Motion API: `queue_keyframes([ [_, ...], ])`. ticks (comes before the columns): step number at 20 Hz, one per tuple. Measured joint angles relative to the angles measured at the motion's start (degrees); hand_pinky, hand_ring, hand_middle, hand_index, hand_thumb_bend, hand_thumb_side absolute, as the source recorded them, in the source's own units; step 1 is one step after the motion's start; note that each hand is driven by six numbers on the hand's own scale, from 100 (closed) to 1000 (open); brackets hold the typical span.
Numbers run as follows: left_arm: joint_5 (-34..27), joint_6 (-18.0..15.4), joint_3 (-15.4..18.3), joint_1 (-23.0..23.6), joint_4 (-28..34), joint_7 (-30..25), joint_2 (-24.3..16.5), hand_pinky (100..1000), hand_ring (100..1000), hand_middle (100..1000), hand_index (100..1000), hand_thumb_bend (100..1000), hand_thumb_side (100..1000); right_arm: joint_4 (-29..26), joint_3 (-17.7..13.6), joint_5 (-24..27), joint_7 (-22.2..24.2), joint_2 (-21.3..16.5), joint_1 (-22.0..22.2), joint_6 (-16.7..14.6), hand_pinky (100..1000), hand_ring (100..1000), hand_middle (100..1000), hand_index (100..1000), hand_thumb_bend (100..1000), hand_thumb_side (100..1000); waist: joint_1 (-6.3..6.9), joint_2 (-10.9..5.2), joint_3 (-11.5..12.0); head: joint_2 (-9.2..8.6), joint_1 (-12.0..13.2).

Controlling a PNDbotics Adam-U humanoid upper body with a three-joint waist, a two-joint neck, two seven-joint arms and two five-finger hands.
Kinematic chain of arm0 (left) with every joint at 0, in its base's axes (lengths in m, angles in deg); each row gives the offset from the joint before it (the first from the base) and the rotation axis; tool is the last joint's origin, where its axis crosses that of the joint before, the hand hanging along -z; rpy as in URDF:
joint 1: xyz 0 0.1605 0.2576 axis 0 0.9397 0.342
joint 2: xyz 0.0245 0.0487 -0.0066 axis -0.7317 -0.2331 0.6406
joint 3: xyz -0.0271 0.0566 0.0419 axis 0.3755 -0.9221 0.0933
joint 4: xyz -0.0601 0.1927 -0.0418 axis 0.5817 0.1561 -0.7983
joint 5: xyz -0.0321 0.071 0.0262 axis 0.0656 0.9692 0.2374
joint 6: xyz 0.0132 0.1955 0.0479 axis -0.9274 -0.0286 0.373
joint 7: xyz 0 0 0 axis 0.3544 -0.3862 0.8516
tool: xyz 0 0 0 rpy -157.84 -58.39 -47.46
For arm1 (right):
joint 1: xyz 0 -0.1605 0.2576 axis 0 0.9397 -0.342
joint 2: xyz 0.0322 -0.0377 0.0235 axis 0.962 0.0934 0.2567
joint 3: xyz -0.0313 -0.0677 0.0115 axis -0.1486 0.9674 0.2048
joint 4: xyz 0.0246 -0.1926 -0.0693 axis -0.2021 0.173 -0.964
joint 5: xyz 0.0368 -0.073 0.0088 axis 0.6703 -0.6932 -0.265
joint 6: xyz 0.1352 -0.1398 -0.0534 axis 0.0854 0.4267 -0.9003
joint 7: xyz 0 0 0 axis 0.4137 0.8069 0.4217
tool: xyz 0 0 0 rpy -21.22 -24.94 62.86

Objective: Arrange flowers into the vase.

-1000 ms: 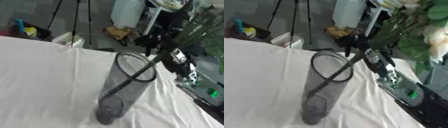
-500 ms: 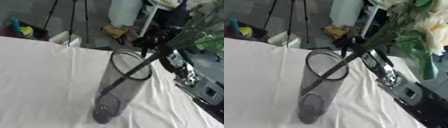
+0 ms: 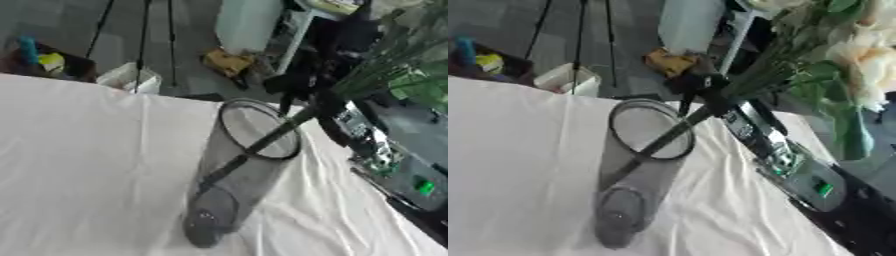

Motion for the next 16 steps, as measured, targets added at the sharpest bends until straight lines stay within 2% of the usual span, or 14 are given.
queue_keyframes([
  [5,0.0,0.0,0.0,0.0,0.0,0.0,0.0,615,728,906,820,213,1000,0.0,-0.4,-1.1,0.2,0.2,0.6,-0.9,852,895,523,860,100,1000,0.08,0.00,-0.2,-0.01,0.0],
  [16,0.0,0.0,0.0,0.1,0.0,0.0,0.0,613,729,907,819,211,1000,0.0,-0.7,-4.6,2.1,0.8,2.1,-3.1,866,920,556,907,113,1000,0.89,0.00,-0.7,-0.04,0.3],
])
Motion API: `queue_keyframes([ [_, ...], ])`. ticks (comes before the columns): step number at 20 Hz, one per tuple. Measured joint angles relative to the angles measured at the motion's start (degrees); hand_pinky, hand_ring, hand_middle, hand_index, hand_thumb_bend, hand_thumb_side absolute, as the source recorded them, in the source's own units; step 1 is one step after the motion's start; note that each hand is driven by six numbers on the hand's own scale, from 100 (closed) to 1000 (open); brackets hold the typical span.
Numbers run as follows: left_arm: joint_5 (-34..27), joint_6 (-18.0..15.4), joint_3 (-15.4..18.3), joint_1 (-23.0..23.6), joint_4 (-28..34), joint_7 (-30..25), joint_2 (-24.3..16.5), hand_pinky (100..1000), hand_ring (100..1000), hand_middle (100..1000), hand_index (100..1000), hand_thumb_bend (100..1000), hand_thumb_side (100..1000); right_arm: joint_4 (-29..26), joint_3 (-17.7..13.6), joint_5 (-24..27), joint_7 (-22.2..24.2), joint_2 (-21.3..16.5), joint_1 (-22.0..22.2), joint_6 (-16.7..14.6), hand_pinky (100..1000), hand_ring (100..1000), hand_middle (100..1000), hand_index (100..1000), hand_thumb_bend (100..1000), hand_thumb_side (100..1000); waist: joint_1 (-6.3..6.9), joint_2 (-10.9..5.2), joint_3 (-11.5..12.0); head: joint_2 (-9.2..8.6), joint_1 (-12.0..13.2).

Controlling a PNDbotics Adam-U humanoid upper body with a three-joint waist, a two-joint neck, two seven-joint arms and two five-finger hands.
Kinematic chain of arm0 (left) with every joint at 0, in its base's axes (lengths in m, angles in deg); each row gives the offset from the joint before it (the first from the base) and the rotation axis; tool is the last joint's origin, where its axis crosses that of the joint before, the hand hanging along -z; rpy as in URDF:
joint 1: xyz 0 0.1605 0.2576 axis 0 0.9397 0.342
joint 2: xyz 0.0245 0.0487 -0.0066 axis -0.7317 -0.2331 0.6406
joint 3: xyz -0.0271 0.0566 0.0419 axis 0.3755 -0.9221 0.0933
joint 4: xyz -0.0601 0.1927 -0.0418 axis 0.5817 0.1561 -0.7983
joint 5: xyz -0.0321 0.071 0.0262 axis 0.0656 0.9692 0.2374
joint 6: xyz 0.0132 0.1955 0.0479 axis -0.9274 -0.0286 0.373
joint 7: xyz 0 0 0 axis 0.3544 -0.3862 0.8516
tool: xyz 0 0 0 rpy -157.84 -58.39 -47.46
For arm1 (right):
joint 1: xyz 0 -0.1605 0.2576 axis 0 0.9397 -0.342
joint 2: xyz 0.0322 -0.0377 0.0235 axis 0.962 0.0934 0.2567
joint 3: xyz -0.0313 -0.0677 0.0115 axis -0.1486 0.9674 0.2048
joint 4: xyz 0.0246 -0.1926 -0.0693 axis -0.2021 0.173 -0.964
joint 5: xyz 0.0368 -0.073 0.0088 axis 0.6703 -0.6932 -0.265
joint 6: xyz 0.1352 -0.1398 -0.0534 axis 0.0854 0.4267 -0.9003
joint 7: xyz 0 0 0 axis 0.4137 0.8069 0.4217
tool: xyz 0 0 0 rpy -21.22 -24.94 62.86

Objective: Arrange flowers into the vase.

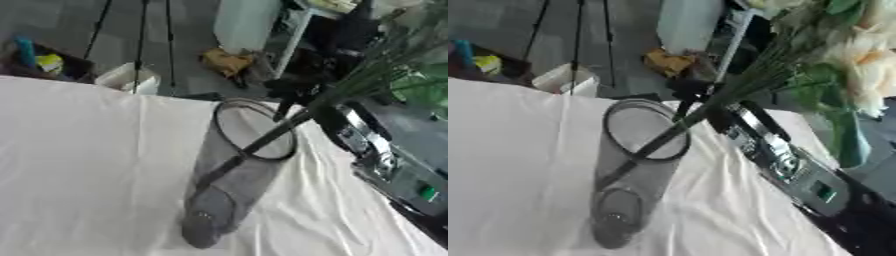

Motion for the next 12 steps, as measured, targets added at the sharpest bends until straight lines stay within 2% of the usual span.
queue_keyframes([
  [7,0.0,-0.1,0.0,0.0,0.0,-0.1,0.0,612,730,908,819,210,1000,0.0,0.0,-0.8,0.2,0.3,0.5,-0.8,865,923,559,918,121,1000,0.50,0.00,-0.1,-0.01,0.0],
  [12,0.0,-0.2,0.0,0.0,0.0,-0.2,0.0,611,730,908,818,209,1000,0.0,0.2,-0.9,-0.3,0.3,-1.0,0.1,863,926,562,923,123,1000,0.69,0.00,-0.1,-0.01,0.0],
])
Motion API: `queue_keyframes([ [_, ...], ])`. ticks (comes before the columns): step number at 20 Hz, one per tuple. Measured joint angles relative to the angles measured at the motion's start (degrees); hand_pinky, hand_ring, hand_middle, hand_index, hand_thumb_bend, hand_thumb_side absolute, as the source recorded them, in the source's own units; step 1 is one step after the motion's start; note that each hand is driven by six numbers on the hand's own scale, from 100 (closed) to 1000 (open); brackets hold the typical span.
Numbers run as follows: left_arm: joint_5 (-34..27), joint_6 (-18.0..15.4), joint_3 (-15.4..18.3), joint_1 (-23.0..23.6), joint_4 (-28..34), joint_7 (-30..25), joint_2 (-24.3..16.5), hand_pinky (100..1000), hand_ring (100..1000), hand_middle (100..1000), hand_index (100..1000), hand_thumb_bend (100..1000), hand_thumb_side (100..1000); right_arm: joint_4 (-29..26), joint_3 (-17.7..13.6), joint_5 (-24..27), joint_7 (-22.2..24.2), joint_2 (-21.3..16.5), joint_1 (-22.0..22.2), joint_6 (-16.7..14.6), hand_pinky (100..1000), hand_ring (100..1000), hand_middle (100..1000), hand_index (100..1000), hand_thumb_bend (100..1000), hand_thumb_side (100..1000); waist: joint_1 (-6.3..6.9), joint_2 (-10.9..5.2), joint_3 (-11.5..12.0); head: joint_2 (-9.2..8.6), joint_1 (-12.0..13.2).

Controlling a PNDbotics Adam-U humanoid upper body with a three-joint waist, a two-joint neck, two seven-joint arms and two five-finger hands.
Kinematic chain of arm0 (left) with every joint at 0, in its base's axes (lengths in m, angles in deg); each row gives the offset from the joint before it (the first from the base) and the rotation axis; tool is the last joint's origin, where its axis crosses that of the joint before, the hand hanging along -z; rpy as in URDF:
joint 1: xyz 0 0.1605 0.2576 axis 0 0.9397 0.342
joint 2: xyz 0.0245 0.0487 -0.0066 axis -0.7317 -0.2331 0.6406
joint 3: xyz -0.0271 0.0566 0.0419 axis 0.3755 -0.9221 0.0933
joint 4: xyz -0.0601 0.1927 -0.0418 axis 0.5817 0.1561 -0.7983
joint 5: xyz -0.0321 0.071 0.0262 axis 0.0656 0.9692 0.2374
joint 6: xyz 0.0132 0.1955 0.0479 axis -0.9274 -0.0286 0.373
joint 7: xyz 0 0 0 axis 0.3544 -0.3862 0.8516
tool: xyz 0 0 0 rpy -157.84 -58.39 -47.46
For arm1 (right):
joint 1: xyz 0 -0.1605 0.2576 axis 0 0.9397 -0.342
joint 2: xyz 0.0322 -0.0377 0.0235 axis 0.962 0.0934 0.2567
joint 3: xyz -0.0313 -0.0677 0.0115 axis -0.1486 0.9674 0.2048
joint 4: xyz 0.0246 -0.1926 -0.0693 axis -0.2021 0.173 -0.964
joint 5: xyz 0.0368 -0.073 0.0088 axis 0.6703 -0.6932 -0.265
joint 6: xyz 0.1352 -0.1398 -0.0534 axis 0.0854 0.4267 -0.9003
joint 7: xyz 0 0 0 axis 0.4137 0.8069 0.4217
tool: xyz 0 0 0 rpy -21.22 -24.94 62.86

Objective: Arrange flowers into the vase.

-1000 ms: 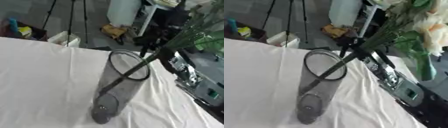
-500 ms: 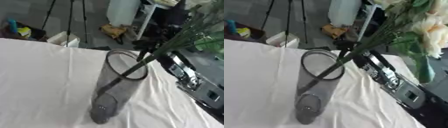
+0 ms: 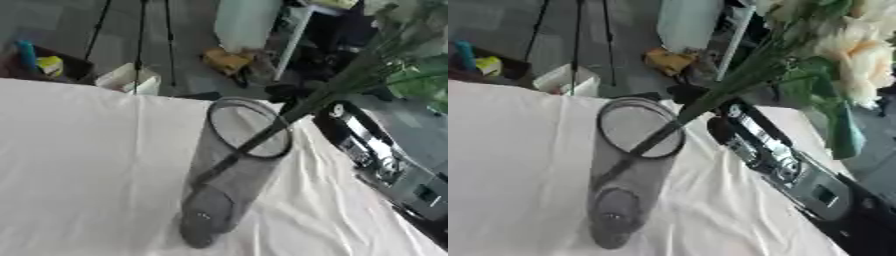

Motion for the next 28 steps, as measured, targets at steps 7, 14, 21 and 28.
queue_keyframes([
  [7,0.0,-0.1,0.0,0.0,0.0,-0.1,0.0,611,731,909,818,207,1000,0.0,0.2,0.0,-0.3,-0.1,-0.5,1.6,864,927,560,927,126,1000,0.29,0.00,0.1,0.00,0.0],
  [14,0.1,-0.3,0.0,0.0,0.0,-0.2,0.0,610,731,910,816,206,1000,0.0,0.2,-0.4,-0.4,0.3,0.3,2.1,864,926,555,925,120,1000,0.49,0.00,0.1,0.00,0.0],
  [21,0.1,-0.4,0.0,0.2,0.0,-0.3,0.0,609,731,911,816,205,1000,0.0,0.2,-1.1,-0.4,0.8,1.0,2.3,866,931,561,930,128,1000,0.97,0.00,-0.1,0.00,0.0],
  [28,0.3,-0.5,0.0,0.5,0.0,-0.2,0.0,608,732,912,816,205,1000,0.0,0.1,-1.9,-0.6,1.4,2.1,2.4,867,932,561,930,119,1000,1.34,0.00,-0.7,-0.01,-0.3],
])
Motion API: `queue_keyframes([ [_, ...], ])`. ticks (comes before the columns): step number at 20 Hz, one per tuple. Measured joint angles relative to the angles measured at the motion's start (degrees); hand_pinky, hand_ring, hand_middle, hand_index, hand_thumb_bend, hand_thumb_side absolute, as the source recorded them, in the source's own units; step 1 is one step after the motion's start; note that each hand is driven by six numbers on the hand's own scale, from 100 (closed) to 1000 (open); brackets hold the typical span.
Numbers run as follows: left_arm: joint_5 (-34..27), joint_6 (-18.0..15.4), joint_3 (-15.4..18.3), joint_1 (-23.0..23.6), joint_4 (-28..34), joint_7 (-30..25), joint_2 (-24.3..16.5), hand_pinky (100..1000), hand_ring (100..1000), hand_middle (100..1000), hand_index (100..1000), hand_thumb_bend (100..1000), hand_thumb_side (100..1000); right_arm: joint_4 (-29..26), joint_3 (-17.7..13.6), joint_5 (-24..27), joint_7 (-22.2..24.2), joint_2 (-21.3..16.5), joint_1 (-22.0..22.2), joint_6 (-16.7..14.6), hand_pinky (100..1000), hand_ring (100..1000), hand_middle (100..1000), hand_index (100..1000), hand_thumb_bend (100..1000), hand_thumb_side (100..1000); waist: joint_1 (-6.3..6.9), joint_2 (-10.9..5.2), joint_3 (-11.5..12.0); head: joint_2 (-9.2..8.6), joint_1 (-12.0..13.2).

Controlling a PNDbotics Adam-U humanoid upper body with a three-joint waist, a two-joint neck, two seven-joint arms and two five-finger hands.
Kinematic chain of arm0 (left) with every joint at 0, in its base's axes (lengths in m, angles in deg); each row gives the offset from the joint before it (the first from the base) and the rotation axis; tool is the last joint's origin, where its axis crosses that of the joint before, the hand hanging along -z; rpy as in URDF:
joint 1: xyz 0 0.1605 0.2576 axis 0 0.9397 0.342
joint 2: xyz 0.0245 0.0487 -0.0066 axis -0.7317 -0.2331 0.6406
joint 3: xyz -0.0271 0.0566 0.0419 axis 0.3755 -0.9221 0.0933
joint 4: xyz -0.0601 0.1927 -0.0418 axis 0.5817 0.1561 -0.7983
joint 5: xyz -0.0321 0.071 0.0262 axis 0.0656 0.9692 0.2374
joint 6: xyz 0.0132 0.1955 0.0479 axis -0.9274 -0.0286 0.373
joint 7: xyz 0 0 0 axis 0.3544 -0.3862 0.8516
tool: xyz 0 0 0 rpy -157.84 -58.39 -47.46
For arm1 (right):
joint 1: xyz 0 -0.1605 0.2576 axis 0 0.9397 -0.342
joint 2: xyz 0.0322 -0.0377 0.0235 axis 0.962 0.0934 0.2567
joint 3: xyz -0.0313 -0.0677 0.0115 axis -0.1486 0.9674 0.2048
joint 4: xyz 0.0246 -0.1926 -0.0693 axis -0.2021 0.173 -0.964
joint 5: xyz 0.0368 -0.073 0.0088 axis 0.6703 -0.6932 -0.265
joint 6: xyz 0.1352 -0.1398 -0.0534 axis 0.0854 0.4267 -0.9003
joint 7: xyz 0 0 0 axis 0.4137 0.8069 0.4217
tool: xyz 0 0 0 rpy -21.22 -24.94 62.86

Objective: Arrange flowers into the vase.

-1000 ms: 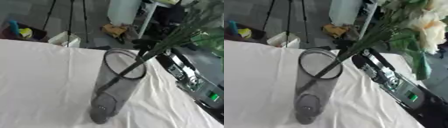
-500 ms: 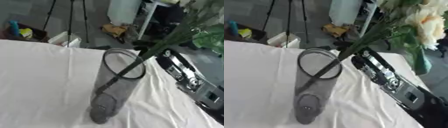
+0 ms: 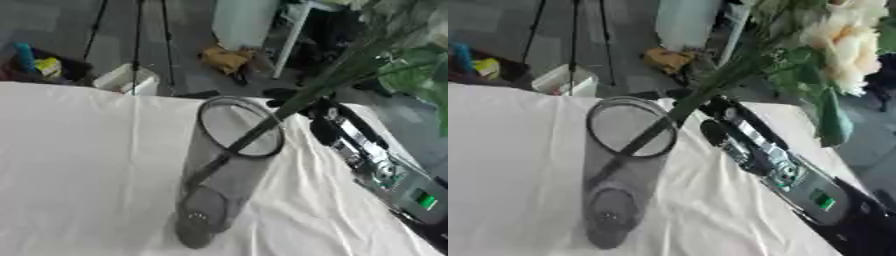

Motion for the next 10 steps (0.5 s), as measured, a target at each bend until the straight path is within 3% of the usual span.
queue_keyframes([
  [10,0.0,-0.1,0.0,0.1,0.0,0.1,0.0,608,732,912,816,205,1000,0.0,-0.4,-1.0,-0.9,1.6,2.3,0.6,868,932,559,930,108,1000,0.53,0.00,-0.7,-0.01,0.5],
])
